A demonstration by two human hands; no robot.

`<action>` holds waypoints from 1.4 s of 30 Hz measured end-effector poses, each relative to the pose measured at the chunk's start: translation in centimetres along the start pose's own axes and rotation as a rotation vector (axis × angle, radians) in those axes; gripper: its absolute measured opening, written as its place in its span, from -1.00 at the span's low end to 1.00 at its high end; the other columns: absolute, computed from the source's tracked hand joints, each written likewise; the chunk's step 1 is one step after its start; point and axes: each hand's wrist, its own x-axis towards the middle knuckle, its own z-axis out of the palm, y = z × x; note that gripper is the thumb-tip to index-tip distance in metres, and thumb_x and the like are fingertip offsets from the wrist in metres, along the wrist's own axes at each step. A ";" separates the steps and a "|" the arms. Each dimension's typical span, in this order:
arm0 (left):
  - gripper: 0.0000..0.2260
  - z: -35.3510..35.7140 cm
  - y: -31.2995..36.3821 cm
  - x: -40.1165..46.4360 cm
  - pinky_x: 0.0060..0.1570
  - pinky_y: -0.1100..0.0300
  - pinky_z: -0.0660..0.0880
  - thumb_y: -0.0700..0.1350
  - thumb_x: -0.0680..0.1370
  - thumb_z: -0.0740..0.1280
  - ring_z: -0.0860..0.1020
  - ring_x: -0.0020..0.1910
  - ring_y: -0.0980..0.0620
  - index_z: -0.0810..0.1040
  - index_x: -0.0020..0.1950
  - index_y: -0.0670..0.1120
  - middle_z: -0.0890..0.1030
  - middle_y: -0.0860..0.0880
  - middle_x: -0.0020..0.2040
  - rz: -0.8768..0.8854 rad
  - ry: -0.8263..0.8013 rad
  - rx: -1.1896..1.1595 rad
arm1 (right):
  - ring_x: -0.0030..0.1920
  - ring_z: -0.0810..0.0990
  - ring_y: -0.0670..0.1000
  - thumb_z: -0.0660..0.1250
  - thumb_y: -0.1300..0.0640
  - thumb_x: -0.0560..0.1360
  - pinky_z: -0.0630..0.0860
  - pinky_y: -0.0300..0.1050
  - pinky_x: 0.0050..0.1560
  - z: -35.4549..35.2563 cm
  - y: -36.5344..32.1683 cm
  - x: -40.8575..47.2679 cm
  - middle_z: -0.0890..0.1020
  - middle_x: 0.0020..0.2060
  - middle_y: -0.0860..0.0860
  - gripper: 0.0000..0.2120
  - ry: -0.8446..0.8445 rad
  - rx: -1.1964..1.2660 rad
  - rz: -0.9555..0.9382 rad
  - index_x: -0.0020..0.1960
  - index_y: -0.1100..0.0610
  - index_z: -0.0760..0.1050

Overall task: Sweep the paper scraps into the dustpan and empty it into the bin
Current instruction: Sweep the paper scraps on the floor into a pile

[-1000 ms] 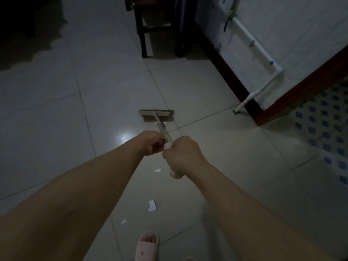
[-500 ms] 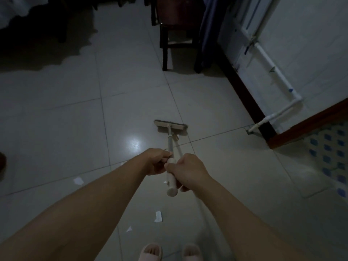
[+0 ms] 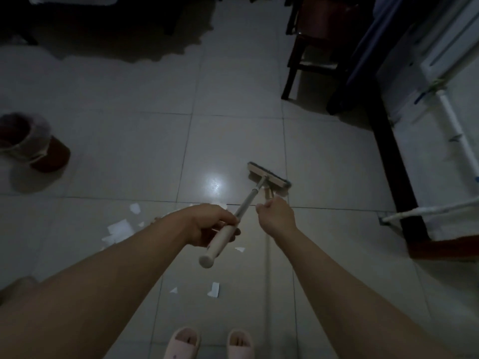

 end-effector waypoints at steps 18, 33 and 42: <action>-0.69 -5.4 -4.1 -0.9 -0.28 0.20 0.51 -0.18 0.61 0.26 0.55 -0.29 0.07 0.41 0.36 -0.11 0.58 -0.06 -0.16 -0.013 0.074 0.379 | -0.35 0.48 -0.01 0.19 0.27 0.54 0.45 -0.20 -0.44 11.8 -1.6 5.2 0.53 -0.08 0.20 -0.65 -0.292 0.204 0.158 0.28 0.29 0.21; -0.64 -11.3 -12.5 -4.5 -0.37 0.21 0.43 -0.19 0.62 0.19 0.46 -0.34 0.04 0.39 0.43 -0.11 0.52 -0.09 -0.23 -0.072 0.240 0.547 | -0.44 0.44 0.04 0.14 0.34 0.55 0.42 -0.20 -0.53 19.8 -1.7 -2.7 0.44 -0.35 0.18 -0.96 -0.419 0.304 0.286 -0.01 0.30 0.34; -0.71 -21.8 -21.5 -10.4 -0.45 0.27 0.42 -0.15 0.56 0.23 0.48 -0.41 0.05 0.54 0.26 -0.10 0.58 -0.06 -0.25 -0.106 0.356 0.653 | -0.42 0.49 0.05 0.22 0.38 0.48 0.49 -0.28 -0.60 30.6 -5.6 -12.4 0.44 -0.35 0.19 -0.85 -0.480 0.423 0.305 -0.23 0.27 0.32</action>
